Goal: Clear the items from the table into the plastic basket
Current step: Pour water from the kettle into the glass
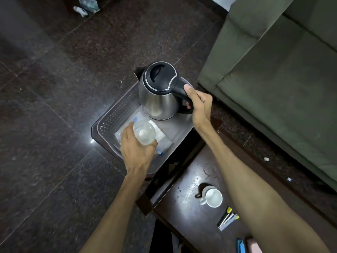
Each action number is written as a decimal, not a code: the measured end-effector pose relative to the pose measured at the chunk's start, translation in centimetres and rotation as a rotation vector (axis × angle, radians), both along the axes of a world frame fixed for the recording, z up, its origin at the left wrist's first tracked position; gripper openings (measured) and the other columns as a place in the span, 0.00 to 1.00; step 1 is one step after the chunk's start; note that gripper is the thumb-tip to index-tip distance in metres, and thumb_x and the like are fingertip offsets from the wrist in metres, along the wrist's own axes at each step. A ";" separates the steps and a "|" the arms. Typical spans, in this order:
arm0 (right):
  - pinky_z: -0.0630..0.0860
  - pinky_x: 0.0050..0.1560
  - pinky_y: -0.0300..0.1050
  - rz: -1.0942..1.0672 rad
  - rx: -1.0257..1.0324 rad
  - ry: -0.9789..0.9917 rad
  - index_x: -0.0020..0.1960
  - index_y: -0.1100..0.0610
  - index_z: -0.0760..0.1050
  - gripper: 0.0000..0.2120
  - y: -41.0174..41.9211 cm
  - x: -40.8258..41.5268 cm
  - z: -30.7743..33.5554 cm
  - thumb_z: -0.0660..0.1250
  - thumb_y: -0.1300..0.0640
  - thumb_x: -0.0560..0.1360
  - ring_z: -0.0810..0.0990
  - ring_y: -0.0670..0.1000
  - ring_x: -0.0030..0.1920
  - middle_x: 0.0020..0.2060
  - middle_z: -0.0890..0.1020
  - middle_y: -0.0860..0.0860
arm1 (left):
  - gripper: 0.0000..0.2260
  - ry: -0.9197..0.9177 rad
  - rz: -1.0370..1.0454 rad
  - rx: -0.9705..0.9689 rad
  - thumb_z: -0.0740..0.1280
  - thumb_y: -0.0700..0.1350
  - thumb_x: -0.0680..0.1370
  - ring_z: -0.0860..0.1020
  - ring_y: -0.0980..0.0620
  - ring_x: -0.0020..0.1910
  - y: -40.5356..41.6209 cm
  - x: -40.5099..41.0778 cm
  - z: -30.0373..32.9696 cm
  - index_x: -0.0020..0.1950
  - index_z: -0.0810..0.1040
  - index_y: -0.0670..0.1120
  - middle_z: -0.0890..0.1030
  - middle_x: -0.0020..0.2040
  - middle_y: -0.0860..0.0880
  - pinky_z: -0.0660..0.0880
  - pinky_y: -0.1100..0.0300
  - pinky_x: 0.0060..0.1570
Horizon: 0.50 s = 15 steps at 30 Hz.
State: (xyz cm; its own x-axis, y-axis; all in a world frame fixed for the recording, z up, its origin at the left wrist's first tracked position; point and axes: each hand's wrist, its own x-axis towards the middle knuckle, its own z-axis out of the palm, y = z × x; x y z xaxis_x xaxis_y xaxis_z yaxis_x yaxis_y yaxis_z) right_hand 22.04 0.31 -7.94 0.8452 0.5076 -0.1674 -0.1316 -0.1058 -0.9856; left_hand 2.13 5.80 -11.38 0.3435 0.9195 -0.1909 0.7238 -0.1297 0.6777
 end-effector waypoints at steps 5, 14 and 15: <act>0.57 0.33 0.58 -0.227 0.037 0.015 0.27 0.58 0.56 0.32 1.4 -0.9 0.1 0.74 0.45 0.74 0.57 0.57 0.32 0.27 0.58 0.56 | 0.41 -0.112 0.101 0.037 0.81 0.48 0.66 0.73 0.46 0.71 -0.9 -0.5 1.2 0.77 0.69 0.47 0.76 0.71 0.47 0.70 0.43 0.74; 0.56 0.31 0.49 -0.345 0.141 0.052 0.23 0.49 0.56 0.31 -2.3 0.7 3.6 0.74 0.44 0.72 0.57 0.48 0.28 0.23 0.58 0.44 | 0.40 -0.254 0.066 0.241 0.79 0.50 0.63 0.74 0.47 0.67 -2.4 1.0 5.4 0.74 0.72 0.46 0.77 0.66 0.47 0.74 0.42 0.68; 0.56 0.30 0.45 -0.367 0.166 0.045 0.23 0.49 0.56 0.31 -3.3 1.1 4.3 0.74 0.44 0.72 0.57 0.48 0.27 0.24 0.57 0.46 | 0.39 -0.273 0.041 0.271 0.78 0.50 0.64 0.74 0.47 0.66 -3.0 1.4 5.8 0.74 0.72 0.46 0.78 0.66 0.47 0.74 0.41 0.67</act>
